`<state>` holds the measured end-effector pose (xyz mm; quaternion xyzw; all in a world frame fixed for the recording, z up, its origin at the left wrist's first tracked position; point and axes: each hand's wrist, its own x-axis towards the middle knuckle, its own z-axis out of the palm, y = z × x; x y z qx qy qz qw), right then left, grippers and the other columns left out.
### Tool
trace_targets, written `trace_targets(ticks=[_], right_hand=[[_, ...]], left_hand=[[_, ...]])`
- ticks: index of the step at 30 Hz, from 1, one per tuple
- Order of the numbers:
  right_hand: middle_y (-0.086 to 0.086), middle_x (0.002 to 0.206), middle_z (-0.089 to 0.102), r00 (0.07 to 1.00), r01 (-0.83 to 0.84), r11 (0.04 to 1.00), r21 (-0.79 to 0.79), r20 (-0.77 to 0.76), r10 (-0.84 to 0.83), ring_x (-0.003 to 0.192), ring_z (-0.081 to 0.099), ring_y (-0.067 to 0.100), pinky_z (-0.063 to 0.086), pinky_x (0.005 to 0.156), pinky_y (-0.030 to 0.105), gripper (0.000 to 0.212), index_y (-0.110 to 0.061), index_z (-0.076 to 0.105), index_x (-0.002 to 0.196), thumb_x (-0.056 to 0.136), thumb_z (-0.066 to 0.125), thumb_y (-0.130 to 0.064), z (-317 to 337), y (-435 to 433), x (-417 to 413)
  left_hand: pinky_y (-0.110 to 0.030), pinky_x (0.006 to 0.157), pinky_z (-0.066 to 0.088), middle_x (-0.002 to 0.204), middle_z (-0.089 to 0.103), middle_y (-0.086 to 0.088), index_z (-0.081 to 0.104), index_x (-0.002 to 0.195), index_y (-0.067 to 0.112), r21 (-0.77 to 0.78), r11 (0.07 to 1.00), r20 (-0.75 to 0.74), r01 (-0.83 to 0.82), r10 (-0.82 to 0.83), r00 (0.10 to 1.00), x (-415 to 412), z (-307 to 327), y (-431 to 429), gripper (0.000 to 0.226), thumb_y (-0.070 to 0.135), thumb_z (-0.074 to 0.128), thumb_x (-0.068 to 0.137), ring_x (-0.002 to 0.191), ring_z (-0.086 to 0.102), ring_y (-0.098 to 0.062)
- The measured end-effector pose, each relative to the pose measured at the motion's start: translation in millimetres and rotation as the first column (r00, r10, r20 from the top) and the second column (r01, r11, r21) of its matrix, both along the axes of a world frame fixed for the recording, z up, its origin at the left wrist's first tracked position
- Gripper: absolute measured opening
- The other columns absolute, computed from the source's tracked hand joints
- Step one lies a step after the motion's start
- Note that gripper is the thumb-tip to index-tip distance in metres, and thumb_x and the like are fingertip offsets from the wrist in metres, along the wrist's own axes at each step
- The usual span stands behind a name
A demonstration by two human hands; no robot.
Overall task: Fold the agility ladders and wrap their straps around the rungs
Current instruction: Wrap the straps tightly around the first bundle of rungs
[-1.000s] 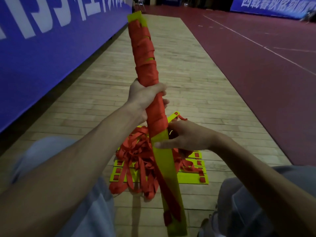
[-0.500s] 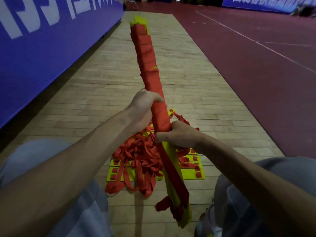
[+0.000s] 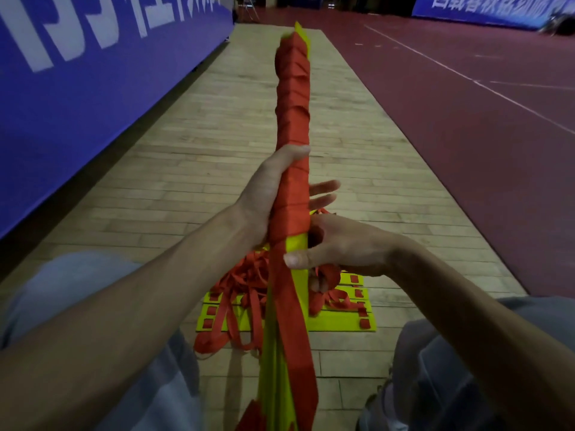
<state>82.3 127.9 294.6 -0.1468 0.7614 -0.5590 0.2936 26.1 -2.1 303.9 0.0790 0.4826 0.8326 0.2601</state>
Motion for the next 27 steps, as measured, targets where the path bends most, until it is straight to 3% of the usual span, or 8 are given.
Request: trace_targets(ticks=[2,4,8,13,17,22,24,27], right_hand=[[0.017,0.093,0.07,0.999,-0.036,0.998,0.058,-0.004,0.036,0.067,0.068,0.018,0.058,0.059,0.025,0.036,0.004,0.063,0.107,0.079,0.071,-0.017,-3,5,-4],[0.01,0.093,0.071,0.998,-0.057,0.995,0.087,-0.013,0.058,0.071,0.07,0.019,0.061,0.065,0.03,0.02,0.001,0.065,0.104,0.085,0.069,-0.003,-5,11,-9],[0.02,0.093,0.071,0.991,-0.051,0.981,0.189,-0.112,0.073,0.08,0.069,0.029,0.059,0.073,0.035,0.022,-0.005,0.065,0.107,0.086,0.07,-0.001,-6,21,-15],[0.009,0.083,0.075,0.968,0.072,0.944,0.322,-0.252,0.012,0.07,0.068,0.015,0.056,0.071,0.03,0.017,-0.009,0.065,0.097,0.093,0.054,0.003,-8,19,-18],[0.005,0.075,0.064,0.883,0.218,0.806,0.551,-0.464,0.078,0.06,0.05,0.007,0.041,0.061,0.02,0.022,-0.012,0.065,0.08,0.094,0.049,-0.006,-9,17,-20],[-0.007,0.05,0.057,0.866,0.388,0.843,0.372,-0.46,-0.195,0.046,0.048,0.001,0.037,0.053,0.021,0.033,-0.004,0.065,0.073,0.093,0.039,-0.004,-7,7,-21],[-0.007,0.05,0.053,0.885,0.368,0.854,0.368,-0.42,-0.2,0.045,0.048,0.002,0.037,0.054,0.025,0.031,-0.007,0.06,0.069,0.091,0.039,-0.003,-9,-1,-18],[-0.003,0.062,0.05,0.887,0.372,0.822,0.431,-0.427,-0.178,0.06,0.048,0.013,0.035,0.062,0.03,0.032,-0.018,0.049,0.065,0.096,0.044,-0.015,-14,-2,-17]], left_hand=[[-0.03,0.058,0.058,0.09,0.061,-0.009,0.044,0.111,0.012,0.004,1.0,-0.005,-0.013,0.013,1.0,0,3,0,0.027,0.027,0.056,0.092,0.061,0.07,-0.022],[-0.026,0.049,0.052,0.084,0.065,-0.006,0.043,0.112,0.013,-0.016,0.999,-0.048,-0.049,0.048,0.998,-3,4,-2,0.025,0.024,0.055,0.093,0.051,0.062,-0.019],[-0.022,0.043,0.042,0.065,0.053,-0.002,0.045,0.102,0.016,-0.021,0.998,-0.047,-0.057,0.056,0.997,-12,10,-8,0.012,0.019,0.053,0.093,0.042,0.046,-0.014],[-0.025,0.043,0.043,0.065,0.05,-0.003,0.047,0.103,0.018,-0.124,0.99,0.004,-0.064,0.065,0.998,-24,11,-19,0.018,0.014,0.058,0.089,0.043,0.046,-0.015],[-0.027,0.045,0.044,0.07,0.049,-0.005,0.047,0.112,0.016,-0.273,0.941,-0.074,-0.2,0.186,0.98,-27,5,-16,0.029,0.014,0.064,0.088,0.047,0.046,-0.018],[-0.029,0.063,0.05,0.088,0.051,0.006,0.036,0.124,0.018,-0.443,0.745,-0.465,-0.499,0.284,0.838,-34,-7,-9,0.049,0.029,0.069,0.089,0.068,0.053,-0.01],[-0.029,0.076,0.047,0.091,0.049,0.009,0.029,0.126,0.015,-0.47,0.728,-0.477,-0.5,0.267,0.837,-37,-12,-6,0.054,0.031,0.066,0.092,0.08,0.051,-0.004],[-0.035,0.082,0.05,0.088,0.048,0.002,0.028,0.118,0.015,-0.491,0.74,-0.309,-0.459,0.345,0.887,-42,-14,-1,0.042,0.025,0.059,0.092,0.082,0.052,-0.015]])
